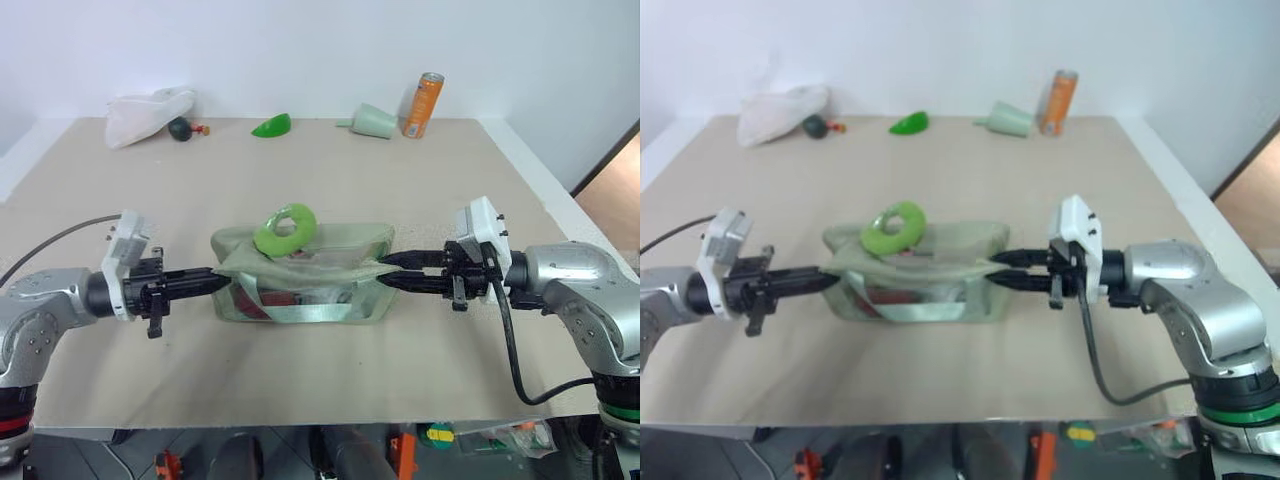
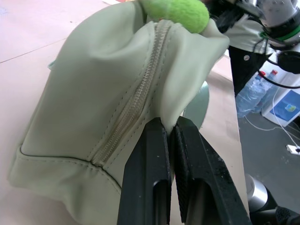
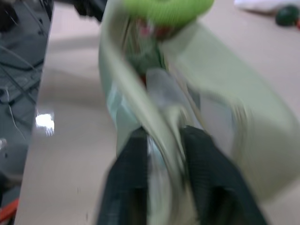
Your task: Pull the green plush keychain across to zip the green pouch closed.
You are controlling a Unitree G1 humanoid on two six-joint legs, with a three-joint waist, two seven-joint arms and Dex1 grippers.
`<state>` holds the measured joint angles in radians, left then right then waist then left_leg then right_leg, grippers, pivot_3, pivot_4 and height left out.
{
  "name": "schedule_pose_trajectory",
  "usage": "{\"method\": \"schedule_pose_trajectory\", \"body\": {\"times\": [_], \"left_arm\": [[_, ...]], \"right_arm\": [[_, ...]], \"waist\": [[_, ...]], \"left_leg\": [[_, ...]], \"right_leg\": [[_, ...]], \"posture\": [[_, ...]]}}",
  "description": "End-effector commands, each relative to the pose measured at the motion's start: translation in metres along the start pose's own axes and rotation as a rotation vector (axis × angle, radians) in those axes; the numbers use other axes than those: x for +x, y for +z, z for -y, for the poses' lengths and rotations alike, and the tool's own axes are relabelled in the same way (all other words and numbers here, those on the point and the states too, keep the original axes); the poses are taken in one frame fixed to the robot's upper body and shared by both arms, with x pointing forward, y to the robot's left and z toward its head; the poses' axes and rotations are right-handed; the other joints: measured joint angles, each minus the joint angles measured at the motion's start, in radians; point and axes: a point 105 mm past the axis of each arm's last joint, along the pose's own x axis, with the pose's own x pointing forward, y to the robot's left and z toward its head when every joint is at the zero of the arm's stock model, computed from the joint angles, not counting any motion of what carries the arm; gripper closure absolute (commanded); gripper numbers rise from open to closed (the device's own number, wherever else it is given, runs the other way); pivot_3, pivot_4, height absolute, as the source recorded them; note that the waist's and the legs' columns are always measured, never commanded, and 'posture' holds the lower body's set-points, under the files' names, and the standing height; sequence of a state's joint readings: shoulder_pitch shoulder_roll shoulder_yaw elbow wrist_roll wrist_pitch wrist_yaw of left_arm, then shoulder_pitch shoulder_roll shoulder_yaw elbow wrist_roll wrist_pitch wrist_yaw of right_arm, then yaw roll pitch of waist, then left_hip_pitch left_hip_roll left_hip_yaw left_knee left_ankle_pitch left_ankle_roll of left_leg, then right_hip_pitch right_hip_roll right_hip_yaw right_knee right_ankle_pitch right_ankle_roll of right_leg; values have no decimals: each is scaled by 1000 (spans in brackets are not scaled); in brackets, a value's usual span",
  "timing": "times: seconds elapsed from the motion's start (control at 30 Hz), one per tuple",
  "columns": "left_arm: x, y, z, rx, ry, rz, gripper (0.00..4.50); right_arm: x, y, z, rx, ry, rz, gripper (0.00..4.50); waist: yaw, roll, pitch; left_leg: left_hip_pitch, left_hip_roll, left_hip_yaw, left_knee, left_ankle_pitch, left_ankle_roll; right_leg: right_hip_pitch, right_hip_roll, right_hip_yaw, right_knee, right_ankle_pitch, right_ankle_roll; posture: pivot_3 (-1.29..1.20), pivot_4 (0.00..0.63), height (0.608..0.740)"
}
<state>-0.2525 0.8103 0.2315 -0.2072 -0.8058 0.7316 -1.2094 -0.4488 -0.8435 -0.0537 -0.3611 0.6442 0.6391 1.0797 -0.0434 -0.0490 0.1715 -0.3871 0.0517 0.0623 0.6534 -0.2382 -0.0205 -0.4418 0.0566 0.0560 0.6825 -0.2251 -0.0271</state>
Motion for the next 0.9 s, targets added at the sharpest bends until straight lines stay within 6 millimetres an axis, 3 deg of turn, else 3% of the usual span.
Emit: {"method": "schedule_pose_trajectory", "body": {"times": [0.03,0.1,0.23,0.43,0.57,0.7,0.77,0.9], "left_arm": [[9,-18,2,-43,-12,-33,4500],[11,-18,2,-45,-14,-27,4500],[13,-18,2,-46,-16,-15,4500],[16,-10,-3,-51,8,39,4500],[17,-3,-8,-50,24,59,4500],[17,3,-11,-51,34,76,4500],[17,5,-12,-51,38,81,4500],[17,7,-12,-49,41,90,4500]], "right_arm": [[-6,13,-2,-29,5,9,1651],[-10,13,-5,-24,24,-4,1091],[-25,32,0,-10,15,59,1091],[-48,87,18,-73,-52,265,1091],[-33,91,32,-139,-122,257,1091],[-6,70,37,-307,-140,77,1091],[8,60,35,-411,-110,-14,1091],[29,65,28,-564,-50,-31,1091]], "waist": [[0,0,0],[0,0,0],[0,0,0],[0,0,0],[0,-1,-1],[0,0,-1],[0,0,-1],[-1,0,0]], "left_leg": [[0,-1,0,0,0,0],[0,-3,1,0,0,0],[-1,-6,1,0,0,1],[-1,-7,1,1,1,3],[-1,-8,0,1,2,5],[-2,-8,0,1,2,5],[-3,-9,1,1,2,5],[-5,-9,1,1,2,6]], "right_leg": [[0,-2,1,0,0,0],[0,-3,1,0,0,0],[0,-7,2,0,0,1],[1,-8,2,-1,1,4],[2,-7,2,-1,1,5],[1,-8,3,-1,2,5],[1,-9,3,-1,2,6],[-1,-9,3,-2,1,6]], "posture": [[0,150,740],[0,150,740],[0,150,740],[0,150,740],[0,150,740],[0,150,740],[0,150,740],[0,150,740]]}}
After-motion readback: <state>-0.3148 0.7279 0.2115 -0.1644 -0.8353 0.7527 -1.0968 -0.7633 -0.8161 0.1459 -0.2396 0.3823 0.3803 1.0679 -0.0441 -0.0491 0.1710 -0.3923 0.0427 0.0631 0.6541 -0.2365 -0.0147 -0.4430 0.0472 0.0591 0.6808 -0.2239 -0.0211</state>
